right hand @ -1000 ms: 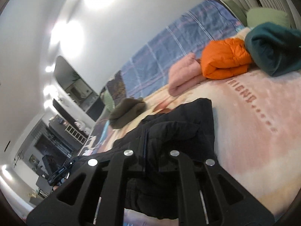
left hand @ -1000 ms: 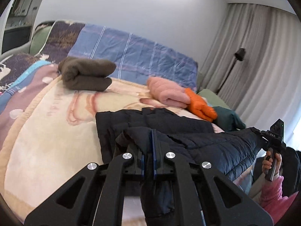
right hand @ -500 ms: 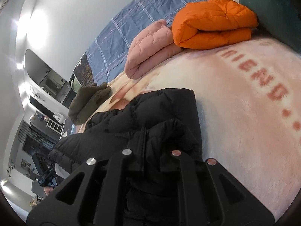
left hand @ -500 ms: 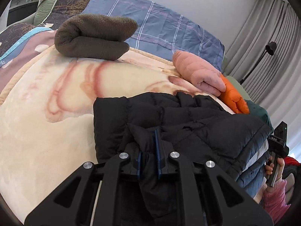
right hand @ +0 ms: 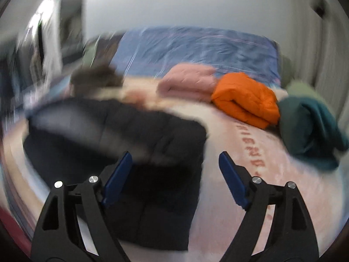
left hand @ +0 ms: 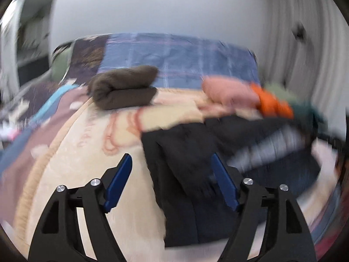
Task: Fold large clothes
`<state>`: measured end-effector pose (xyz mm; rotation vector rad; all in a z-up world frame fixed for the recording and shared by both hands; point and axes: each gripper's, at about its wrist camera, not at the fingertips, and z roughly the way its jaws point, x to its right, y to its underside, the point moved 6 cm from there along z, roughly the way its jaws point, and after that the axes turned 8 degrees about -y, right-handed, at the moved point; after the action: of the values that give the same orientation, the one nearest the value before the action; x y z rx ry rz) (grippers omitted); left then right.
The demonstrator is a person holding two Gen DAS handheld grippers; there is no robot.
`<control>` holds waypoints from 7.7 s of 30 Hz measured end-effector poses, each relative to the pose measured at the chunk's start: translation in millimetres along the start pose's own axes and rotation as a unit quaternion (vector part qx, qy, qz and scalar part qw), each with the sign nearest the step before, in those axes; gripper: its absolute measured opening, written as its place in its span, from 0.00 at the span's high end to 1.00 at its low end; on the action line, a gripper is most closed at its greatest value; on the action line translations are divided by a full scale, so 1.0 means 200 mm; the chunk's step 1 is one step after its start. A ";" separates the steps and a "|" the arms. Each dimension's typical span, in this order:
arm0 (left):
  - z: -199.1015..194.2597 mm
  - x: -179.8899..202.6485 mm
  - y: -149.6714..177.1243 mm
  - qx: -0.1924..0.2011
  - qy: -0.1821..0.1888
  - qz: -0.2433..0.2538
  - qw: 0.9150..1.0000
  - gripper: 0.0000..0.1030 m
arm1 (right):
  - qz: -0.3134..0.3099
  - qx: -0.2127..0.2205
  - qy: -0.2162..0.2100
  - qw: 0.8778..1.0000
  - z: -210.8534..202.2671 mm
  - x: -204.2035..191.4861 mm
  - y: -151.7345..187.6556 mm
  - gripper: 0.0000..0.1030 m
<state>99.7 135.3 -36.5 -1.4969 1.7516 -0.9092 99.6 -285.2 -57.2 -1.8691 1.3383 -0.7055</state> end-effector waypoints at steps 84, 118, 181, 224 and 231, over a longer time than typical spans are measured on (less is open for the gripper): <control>0.95 0.67 -0.13 -0.092 0.099 0.003 0.991 0.40 | 0.162 -0.063 0.016 0.985 0.93 0.01 -0.17 0.30; 0.88 0.62 -0.19 -0.108 0.103 -0.032 0.988 0.51 | 0.127 -0.076 0.042 0.988 0.94 -0.02 -0.18 0.29; 1.21 0.71 -0.19 -0.155 0.204 -0.122 0.959 0.73 | 0.100 -0.076 -0.030 0.992 0.75 -0.76 -0.01 0.53; 1.21 0.70 -0.21 -0.152 0.196 -0.119 0.962 0.73 | 0.102 -0.075 0.037 0.991 1.11 -0.41 -0.26 0.38; 1.06 0.66 -0.24 -0.130 0.150 -0.108 0.974 0.59 | 0.135 -0.043 0.012 0.990 0.83 -0.41 -0.24 0.32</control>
<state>283.5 -20.3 -117.6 -1.8227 2.0130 -1.0960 229.6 -157.2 -118.2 -1.7049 1.6217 -0.5393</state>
